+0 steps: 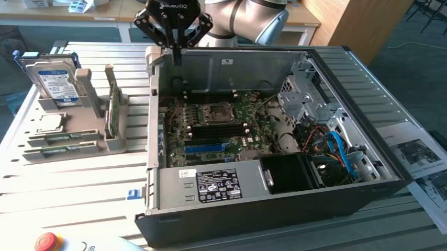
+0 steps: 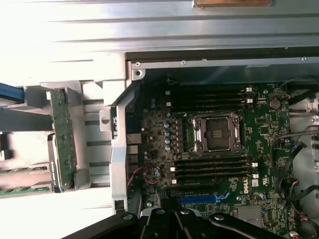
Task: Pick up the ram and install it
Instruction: 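Reach for the ram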
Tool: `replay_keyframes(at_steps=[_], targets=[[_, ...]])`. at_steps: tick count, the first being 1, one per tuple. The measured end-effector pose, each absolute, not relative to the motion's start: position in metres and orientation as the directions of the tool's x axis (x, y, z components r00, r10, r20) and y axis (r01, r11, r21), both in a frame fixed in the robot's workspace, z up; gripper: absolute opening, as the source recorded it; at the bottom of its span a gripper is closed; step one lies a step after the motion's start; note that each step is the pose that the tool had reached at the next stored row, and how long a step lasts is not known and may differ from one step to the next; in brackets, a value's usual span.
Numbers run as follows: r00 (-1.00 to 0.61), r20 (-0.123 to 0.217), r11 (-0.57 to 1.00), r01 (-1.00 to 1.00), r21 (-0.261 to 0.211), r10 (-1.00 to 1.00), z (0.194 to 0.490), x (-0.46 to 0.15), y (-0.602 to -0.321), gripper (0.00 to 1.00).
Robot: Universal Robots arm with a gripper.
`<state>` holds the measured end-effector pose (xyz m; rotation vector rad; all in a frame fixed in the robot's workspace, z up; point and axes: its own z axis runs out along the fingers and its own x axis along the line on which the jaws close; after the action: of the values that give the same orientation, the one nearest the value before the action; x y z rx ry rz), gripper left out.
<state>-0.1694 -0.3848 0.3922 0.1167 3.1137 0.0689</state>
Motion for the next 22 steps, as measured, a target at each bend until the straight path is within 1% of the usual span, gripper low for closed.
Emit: replay_keyframes(at_steps=[22], targets=[[-0.997,-0.023,0.996,0.074,0.045,0.075,0.391,-0.211,-0.376,0.11]])
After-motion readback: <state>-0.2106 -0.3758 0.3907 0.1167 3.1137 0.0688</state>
